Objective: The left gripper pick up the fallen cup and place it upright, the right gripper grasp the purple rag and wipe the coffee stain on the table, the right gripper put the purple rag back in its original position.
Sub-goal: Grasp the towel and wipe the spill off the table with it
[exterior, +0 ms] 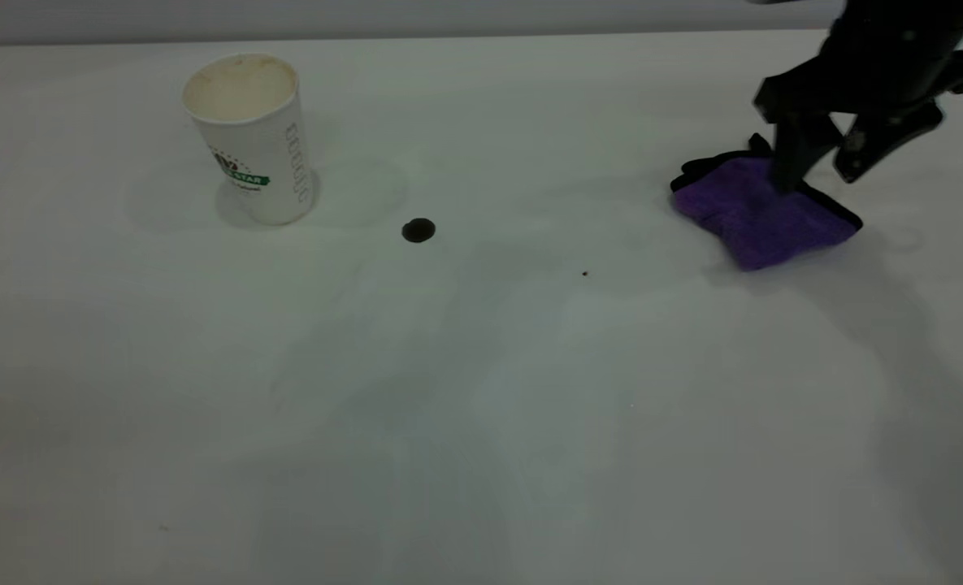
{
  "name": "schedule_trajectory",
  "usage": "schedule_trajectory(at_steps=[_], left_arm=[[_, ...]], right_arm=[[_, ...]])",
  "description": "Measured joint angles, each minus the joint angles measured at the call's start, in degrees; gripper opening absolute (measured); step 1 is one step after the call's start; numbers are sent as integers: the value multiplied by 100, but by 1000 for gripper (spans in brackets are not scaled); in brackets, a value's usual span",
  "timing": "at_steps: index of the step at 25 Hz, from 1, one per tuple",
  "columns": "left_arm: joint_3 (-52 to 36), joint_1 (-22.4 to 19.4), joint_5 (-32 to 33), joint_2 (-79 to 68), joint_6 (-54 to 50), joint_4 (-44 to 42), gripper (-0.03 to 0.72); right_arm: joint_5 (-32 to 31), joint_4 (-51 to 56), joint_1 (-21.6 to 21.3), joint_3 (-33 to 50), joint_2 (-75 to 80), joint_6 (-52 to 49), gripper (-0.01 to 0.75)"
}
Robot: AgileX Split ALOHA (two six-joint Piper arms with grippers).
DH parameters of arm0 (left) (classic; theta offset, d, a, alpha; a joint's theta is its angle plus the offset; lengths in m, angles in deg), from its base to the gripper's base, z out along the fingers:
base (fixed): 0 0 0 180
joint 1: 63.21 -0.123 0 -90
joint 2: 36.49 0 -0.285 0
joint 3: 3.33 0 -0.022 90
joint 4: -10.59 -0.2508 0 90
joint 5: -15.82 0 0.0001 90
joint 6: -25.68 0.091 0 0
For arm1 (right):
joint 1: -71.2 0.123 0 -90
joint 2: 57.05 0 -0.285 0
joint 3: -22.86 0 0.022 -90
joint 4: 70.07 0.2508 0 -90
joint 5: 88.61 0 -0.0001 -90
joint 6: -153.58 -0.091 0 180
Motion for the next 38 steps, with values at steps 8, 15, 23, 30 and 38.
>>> schedule_trajectory(at_steps=[8, 15, 23, 30, 38], left_arm=[[0, 0, 0, 0, 0, 0, 526], [0, 0, 0, 0, 0, 0, 526], [0, 0, 4, 0, 0, 0, 526], [0, 0, 4, 0, 0, 0, 526], [0, 0, 4, 0, 0, 0, 526]], right_arm=[[1, 11, 0, -895, 907, 76, 578], [-164, -264, 4, -1495, 1651, 90, 484], [-127, 151, 312, -1583, 1731, 450, 57], [-229, 1083, 1225, -2370, 2107, 1040, 56], [-517, 1163, 1816, -3953, 2834, 922, 56]])
